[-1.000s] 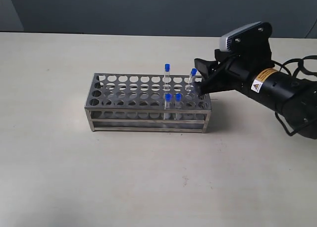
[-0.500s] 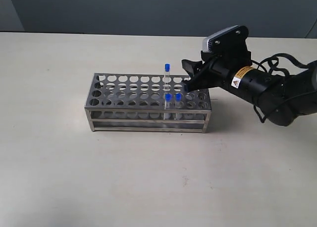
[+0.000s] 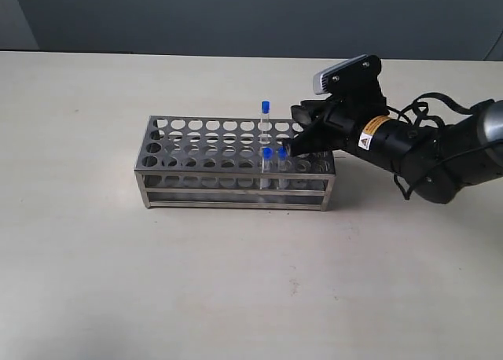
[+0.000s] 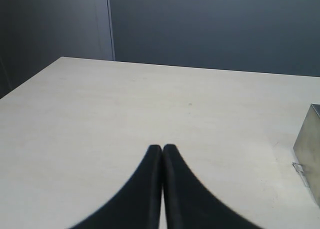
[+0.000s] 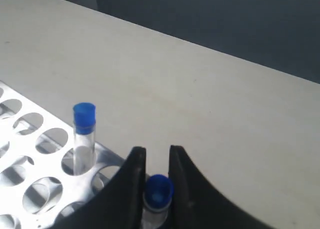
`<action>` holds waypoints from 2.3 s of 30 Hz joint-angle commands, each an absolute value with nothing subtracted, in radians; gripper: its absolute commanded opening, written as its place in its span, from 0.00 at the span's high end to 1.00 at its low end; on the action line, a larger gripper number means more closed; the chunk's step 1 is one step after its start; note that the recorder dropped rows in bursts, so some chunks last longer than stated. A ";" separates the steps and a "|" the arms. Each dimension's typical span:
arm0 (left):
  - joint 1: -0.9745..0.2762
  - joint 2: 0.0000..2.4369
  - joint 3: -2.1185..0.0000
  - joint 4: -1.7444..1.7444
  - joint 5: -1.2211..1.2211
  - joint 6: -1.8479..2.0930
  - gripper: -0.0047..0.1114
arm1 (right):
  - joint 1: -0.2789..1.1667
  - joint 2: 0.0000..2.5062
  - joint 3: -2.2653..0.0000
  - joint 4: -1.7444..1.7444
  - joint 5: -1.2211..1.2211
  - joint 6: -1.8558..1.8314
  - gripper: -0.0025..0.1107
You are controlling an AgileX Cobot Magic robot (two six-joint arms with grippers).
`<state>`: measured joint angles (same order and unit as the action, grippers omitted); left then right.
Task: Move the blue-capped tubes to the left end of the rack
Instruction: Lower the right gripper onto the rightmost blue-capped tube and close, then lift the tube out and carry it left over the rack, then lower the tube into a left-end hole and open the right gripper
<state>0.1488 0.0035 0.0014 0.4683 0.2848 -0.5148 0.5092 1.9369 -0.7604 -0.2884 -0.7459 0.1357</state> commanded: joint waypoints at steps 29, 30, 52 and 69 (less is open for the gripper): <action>0.146 0.000 0.000 0.468 0.291 -0.516 0.95 | 0.775 1.809 -1.150 -0.516 -0.529 0.241 0.98; 0.146 0.000 0.000 0.468 0.291 -0.516 0.95 | 0.786 1.830 -1.182 -0.516 -0.515 0.244 0.98; 0.146 0.000 0.000 0.468 0.291 -0.516 0.95 | 0.868 2.081 -1.356 -0.529 -0.400 0.288 0.98; 0.146 0.000 0.000 0.468 0.291 -0.516 0.95 | 0.868 2.107 -1.356 -0.501 -0.324 0.289 0.61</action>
